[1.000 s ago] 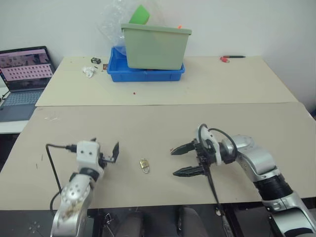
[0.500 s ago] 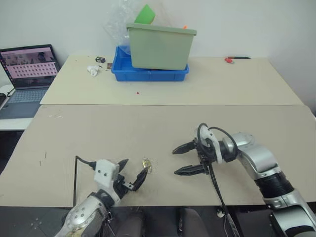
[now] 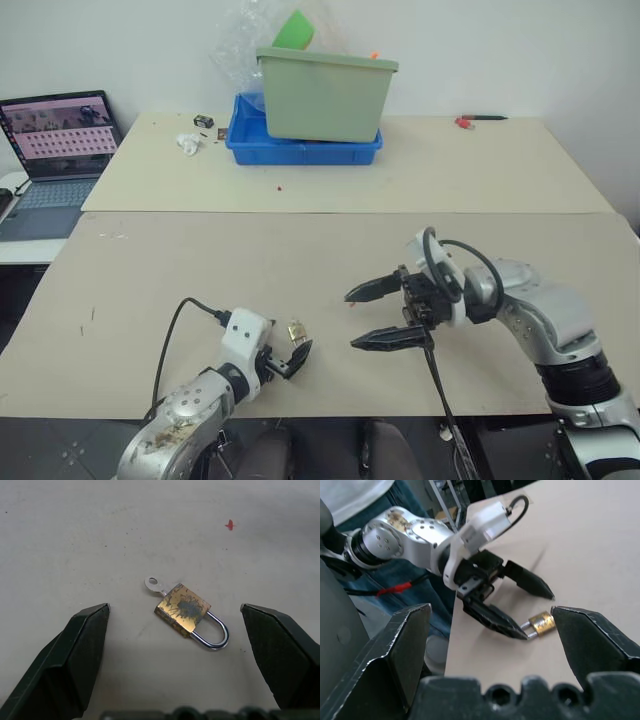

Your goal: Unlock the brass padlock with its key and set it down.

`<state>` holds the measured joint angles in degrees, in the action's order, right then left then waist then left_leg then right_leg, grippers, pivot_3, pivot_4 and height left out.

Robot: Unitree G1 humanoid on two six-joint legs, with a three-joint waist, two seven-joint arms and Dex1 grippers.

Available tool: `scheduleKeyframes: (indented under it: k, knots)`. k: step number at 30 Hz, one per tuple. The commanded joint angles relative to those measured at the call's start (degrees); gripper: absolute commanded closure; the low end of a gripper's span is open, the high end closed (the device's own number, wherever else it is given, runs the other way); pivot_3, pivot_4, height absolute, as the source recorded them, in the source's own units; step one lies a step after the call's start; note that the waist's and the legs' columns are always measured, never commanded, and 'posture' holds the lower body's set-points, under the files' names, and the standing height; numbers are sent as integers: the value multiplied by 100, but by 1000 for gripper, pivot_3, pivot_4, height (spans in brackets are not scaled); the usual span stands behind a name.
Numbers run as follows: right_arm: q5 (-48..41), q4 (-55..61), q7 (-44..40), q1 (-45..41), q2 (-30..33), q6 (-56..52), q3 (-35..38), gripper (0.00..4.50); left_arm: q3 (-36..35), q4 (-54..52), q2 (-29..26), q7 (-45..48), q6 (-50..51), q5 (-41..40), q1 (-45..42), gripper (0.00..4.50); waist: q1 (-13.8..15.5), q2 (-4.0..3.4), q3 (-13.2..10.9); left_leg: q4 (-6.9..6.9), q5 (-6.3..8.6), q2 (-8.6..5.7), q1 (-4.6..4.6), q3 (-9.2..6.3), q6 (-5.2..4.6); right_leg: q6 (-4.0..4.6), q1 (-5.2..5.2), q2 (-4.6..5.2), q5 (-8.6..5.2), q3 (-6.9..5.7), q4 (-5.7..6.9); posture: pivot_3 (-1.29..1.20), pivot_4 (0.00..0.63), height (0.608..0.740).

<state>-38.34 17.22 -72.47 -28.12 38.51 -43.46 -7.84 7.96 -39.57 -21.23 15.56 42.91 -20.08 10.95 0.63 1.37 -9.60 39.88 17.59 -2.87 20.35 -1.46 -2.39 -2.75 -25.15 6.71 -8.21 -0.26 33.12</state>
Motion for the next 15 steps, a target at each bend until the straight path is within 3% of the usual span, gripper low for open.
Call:
scheduleKeyframes:
  k: [1,8,11,15]
  knots:
    - [-319,277,155,-66,-90,-60,246,0,45,-195,-118,-116,363,108,-138,25,0,0,0,0,0,0,0,0,0,0,0,0,0,0,0,0,150,732]
    - [-560,358,419,-93,-260,-40,307,0,-174,-302,-215,-306,873,152,-341,25,-7,0,0,0,0,0,-1,0,1,0,0,-1,0,1,1,0,150,732]
    - [-573,360,499,-90,-322,18,330,0,-304,-313,-246,-327,1045,135,-423,663,-18,-1,0,0,-1,0,-3,0,1,0,0,-2,0,1,2,0,150,732]
    - [-618,382,573,-95,-384,29,335,0,-314,-310,-312,-213,1068,105,-474,2201,-21,-1,0,-1,-1,2,-3,0,2,1,-1,-5,1,1,2,0,150,732]
